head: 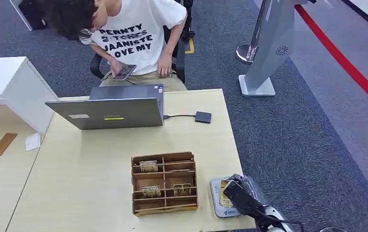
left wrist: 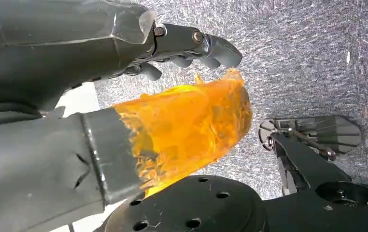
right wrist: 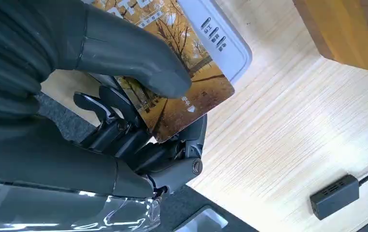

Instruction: Pass the card to the sensor for recognition and then transmit it.

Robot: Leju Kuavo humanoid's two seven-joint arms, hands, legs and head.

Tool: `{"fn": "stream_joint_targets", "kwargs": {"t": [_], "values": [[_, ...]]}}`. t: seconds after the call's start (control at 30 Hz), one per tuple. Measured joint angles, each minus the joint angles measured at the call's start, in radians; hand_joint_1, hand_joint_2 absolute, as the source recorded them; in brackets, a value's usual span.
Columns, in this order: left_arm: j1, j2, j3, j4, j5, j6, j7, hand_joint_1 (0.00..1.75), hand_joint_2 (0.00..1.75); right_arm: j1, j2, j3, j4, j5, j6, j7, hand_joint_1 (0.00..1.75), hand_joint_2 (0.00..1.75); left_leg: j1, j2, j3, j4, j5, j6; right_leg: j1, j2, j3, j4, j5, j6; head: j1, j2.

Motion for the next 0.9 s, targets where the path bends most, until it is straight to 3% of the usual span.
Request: {"fn": "stream_joint_targets", "kwargs": {"t": [0.9], "values": [[0.0, 0.0, -0.011, 0.0, 0.009, 0.01, 0.001, 0.0, 0.0, 0.004, 0.0, 0.0, 0.0, 0.0, -0.003, 0.0, 1.75, 1.75, 0.0, 0.0, 0.0, 0.0, 0.0, 0.0, 0.0, 0.0, 0.0, 0.0, 0.0, 0.0, 0.0, 0.0]]}}
